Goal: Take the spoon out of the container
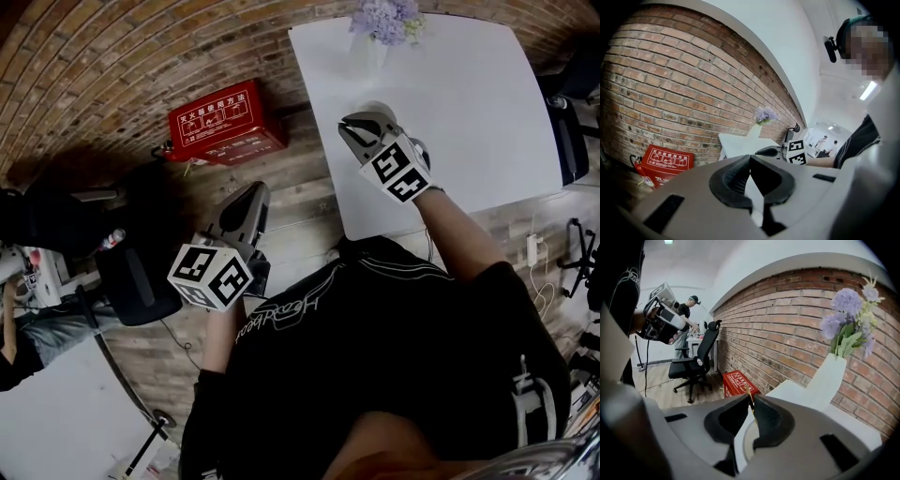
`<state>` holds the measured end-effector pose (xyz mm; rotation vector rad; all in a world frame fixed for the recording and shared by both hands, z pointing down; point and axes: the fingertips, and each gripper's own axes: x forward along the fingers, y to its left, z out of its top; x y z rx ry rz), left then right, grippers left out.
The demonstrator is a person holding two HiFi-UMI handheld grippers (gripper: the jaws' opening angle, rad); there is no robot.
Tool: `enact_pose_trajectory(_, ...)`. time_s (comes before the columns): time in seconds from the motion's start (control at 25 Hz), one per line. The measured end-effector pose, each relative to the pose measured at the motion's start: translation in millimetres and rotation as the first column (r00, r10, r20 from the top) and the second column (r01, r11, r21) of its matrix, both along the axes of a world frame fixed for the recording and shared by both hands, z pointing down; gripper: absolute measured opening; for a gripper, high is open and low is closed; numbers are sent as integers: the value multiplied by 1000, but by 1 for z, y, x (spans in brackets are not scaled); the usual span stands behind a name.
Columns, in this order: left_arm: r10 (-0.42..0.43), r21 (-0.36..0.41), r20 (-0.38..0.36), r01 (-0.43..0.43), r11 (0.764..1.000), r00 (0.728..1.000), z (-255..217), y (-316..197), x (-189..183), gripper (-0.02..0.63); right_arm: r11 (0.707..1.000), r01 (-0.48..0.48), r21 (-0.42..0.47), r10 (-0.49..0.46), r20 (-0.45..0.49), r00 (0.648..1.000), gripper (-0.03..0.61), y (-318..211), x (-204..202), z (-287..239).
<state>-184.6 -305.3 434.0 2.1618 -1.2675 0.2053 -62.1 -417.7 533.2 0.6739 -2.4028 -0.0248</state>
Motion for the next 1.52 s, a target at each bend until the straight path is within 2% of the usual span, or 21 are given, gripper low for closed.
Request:
enact_pose_trajectory(0.24, -31, -29, 19, 32, 999, 999, 7, 6, -13, 5, 999, -9, 35, 9, -18, 1000, 12, -2, 0, 0)
enact_pose_trajectory(0.44, -52, -52, 10, 52, 997, 999, 11, 13, -16, 5, 998, -38, 49, 38, 3, 999, 7, -2, 3, -7)
enact_pose_trajectory(0.8, -45, -50, -1, 44, 998, 999, 8, 28, -16, 5, 988, -122, 90, 117, 51, 992, -2, -5, 18, -26)
enact_pose_trajectory(1.08, -16, -38, -19, 15, 999, 1000, -2, 47, -10, 5, 974, -172, 149, 159, 96, 983, -2, -1, 31, -61)
enact_pose_trajectory(1.4, 24, 22, -32, -23, 999, 999, -22, 68, -2, 5, 946, -257, 199, 207, 241, 948, -2, 22, 52, -123)
enact_pose_trajectory(1.52, 41, 46, -34, -39, 998, 999, -33, 81, 0, 5, 947, -260, 191, 202, 281, 938, -2, 46, 53, -143)
